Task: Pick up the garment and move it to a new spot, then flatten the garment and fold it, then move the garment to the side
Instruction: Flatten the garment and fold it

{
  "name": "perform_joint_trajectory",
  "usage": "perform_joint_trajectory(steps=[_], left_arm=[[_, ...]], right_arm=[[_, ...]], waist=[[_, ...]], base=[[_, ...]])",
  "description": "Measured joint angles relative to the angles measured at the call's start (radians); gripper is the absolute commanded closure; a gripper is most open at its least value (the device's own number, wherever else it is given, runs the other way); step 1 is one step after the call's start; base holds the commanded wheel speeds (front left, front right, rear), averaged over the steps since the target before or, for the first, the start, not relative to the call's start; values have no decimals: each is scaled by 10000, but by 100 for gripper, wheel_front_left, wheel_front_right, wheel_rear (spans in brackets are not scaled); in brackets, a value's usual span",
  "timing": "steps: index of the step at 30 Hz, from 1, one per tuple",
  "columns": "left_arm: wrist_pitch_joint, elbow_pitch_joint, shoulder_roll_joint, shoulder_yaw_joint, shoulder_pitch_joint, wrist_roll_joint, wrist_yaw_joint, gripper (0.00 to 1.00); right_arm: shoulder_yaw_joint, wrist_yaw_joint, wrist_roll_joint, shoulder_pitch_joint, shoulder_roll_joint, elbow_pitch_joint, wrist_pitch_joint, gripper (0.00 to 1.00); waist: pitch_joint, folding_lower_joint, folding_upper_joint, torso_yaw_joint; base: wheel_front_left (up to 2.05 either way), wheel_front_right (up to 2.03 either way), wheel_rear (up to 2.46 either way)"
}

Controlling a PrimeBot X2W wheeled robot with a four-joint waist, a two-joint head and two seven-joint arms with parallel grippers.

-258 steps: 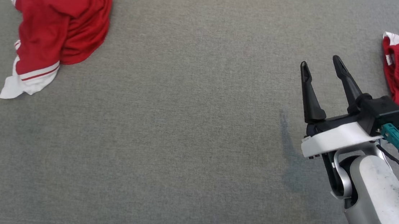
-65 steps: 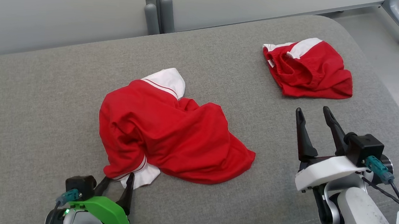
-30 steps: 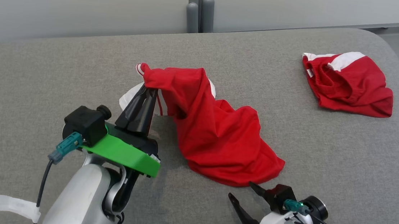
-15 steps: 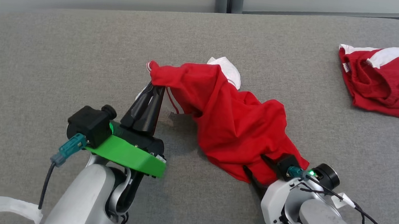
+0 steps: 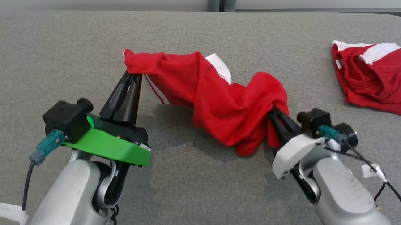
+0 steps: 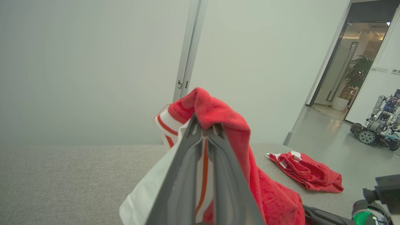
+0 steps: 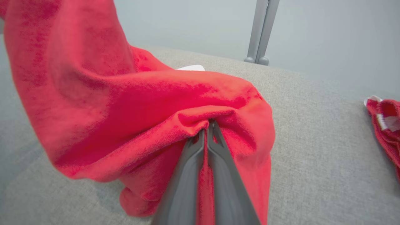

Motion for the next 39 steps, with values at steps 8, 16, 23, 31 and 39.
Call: perform_joint_trajectory(steps=[8, 16, 23, 31, 39], left_arm=[[0, -894, -10, 930, 0, 153, 176, 100], [-58, -3166, -17, 1710, -26, 763, 349, 100], [-65, -3875, -15, 1356, 77, 1041, 341, 100], [608, -1703, 167, 1243, 1305, 464, 330, 100], [1045, -33, 316, 1538, -53, 174, 240, 100]], right_arm=[[-1496, -510, 364, -1133, -594, -1866, -157, 100], [-2692, -963, 313, -1331, -1296, -4591, -157, 100], [-2784, -965, 477, -284, -1801, -4669, -82, 100], [-1371, -65, 1060, 73, -1613, -2652, 2351, 100], [-846, -67, 36, -2718, -1438, -1593, 2861, 0]], waist=[[-366, 1, 0, -313], [-683, 1, 0, -477], [-723, 1, 0, -283], [-414, 1, 0, 50], [267, 1, 0, 228]], base=[[0, 0, 0], [0, 0, 0], [0, 0, 0], [0, 0, 0], [0, 0, 0]])
